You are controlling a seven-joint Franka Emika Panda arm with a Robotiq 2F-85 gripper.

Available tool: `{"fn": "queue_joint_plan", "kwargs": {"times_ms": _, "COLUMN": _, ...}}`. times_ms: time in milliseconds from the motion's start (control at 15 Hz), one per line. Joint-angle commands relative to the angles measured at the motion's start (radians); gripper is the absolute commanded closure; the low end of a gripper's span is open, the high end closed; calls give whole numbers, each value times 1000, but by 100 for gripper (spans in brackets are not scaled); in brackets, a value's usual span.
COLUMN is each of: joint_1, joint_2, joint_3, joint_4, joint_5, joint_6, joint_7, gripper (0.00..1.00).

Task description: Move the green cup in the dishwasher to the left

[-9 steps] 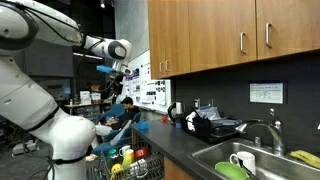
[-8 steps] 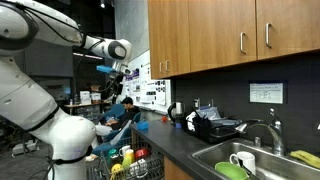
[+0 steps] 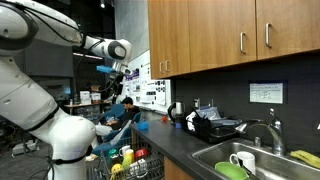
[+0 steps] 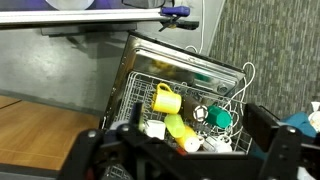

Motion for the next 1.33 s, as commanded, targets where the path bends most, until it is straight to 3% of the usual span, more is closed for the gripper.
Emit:
{"fn": "queue_joint_plan", "kwargs": {"times_ms": 0, "joint_1": -28, "joint_2": 22, "joint_3": 34, "joint_4": 4, "joint_5": 4, "joint_6": 16, "joint_7": -33, "gripper": 0}}
{"fn": "queue_joint_plan", "kwargs": {"times_ms": 533, "joint_1": 8, "joint_2": 149, "joint_3": 100, "joint_4": 14, "joint_5": -7, "joint_6": 137, "joint_7": -120, "gripper": 0}}
{"fn": "queue_joint_plan", "kwargs": {"times_ms": 1267, "joint_1": 99, "joint_2": 423, "joint_3": 153, "joint_4": 84, "joint_5": -58, "joint_6": 425, "joint_7": -278, "gripper": 0}}
